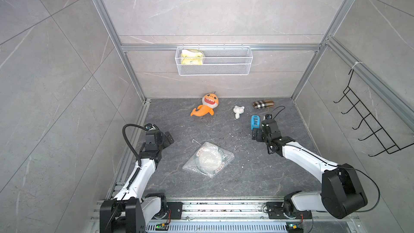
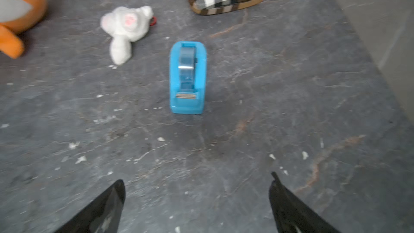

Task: Wrap dinner plates in bubble wrap
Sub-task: Reset both arms

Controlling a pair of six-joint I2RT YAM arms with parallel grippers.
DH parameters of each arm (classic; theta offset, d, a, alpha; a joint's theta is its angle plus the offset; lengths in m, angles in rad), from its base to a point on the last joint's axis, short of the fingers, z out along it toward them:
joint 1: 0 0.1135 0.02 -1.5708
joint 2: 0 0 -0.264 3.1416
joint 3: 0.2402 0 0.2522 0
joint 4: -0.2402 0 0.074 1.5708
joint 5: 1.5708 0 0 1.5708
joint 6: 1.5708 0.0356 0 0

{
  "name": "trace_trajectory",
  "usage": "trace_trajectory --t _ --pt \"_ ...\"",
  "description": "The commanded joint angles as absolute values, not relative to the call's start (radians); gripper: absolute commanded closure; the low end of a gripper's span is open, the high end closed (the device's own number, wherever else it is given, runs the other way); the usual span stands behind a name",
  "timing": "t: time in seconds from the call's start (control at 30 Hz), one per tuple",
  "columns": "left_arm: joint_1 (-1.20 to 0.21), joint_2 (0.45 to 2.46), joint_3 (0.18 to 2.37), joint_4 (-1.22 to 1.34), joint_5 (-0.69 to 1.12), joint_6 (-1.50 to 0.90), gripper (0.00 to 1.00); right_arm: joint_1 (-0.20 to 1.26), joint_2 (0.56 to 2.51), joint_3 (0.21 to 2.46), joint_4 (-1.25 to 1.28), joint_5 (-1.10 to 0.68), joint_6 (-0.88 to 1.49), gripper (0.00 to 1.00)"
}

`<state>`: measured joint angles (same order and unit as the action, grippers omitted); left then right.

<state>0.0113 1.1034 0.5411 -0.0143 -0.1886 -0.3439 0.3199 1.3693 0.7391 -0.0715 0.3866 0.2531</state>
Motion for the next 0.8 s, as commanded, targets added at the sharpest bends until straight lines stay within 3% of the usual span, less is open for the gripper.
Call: trace_trajectory --t 0.0,0.1,0.27,0.4,0.47,0.6,0.67,0.73,0.77 --pt "0.012 1.124 0.483 0.265 -0.319 -0.158 0.0 0.291 1.303 0.627 0.168 0.534 0.161 0.0" --pt "0.012 1.172 0.39 0.449 -0.334 -0.078 0.01 0.258 1.282 0.461 0.429 0.54 0.143 0.0" --pt "0.011 1.307 0.279 0.812 -0.274 -0.051 0.0 0.203 1.321 0.378 0.636 0.498 0.103 0.0" --pt "0.002 1.553 0.235 1.184 -0.279 -0.008 0.0 0.189 1.378 0.269 0.912 0.464 0.07 0.0" --pt "0.001 1.473 0.311 0.894 -0.255 -0.044 0.0 0.188 1.426 0.23 1.055 0.42 0.032 0.0" --pt "0.023 1.5 0.352 0.857 -0.232 -0.046 0.0 0.188 1.443 0.233 1.042 0.321 0.001 0.0" --pt "0.023 1.506 0.35 0.871 -0.234 -0.045 0.0 0.188 1.554 0.241 1.177 0.311 -0.021 0.0" --pt "0.023 1.508 0.349 0.88 -0.236 -0.043 0.0 0.183 1.501 0.296 0.96 0.298 0.013 0.0" --pt "0.023 1.505 0.35 0.872 -0.234 -0.044 0.0 0.16 1.513 0.306 0.972 0.275 0.025 0.0"
